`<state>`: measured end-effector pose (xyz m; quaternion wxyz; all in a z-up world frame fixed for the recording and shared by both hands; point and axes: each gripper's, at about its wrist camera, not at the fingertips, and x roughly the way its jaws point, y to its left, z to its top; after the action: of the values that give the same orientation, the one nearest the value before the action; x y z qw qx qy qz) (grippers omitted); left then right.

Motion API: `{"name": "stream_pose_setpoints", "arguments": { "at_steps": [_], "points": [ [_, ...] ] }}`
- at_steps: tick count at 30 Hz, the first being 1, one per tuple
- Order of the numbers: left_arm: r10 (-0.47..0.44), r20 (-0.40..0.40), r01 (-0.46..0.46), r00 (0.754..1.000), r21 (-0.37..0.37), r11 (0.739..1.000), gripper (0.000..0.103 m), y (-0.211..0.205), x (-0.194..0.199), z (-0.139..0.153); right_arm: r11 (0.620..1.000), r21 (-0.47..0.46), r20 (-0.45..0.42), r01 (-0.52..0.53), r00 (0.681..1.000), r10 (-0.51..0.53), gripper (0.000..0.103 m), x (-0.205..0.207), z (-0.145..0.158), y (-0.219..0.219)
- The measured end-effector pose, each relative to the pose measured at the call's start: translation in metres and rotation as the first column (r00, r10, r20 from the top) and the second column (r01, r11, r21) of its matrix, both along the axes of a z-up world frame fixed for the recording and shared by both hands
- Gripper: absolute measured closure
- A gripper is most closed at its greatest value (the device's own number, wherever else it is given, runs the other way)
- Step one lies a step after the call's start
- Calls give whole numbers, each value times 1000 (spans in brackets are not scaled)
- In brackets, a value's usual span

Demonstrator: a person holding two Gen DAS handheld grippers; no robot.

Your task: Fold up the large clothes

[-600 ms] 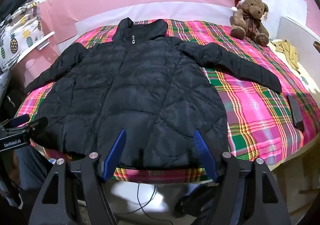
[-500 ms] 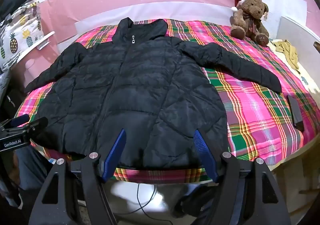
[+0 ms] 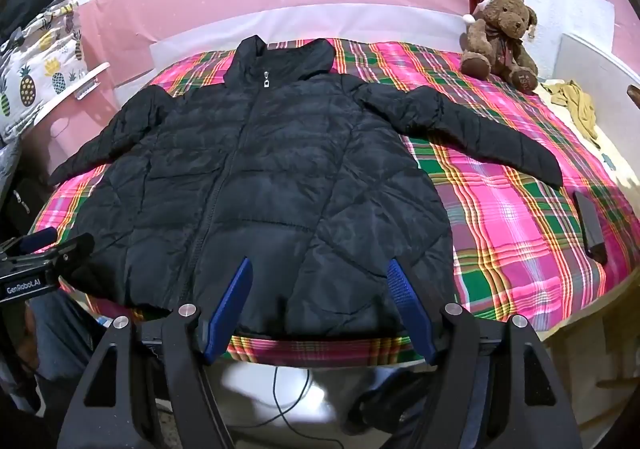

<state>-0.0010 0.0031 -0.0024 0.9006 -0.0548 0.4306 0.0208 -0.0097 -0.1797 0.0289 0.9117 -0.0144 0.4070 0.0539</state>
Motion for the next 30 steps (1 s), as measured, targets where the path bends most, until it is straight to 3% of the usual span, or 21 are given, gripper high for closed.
{"name": "stream_pose_setpoints", "arguments": {
  "at_steps": [30],
  "points": [
    [1, -12, -1, 1000, 2, 1000, 0, -7, -5, 2, 1000, 1, -2, -2, 1000, 2, 33, -1, -1, 1]
  ]
}}
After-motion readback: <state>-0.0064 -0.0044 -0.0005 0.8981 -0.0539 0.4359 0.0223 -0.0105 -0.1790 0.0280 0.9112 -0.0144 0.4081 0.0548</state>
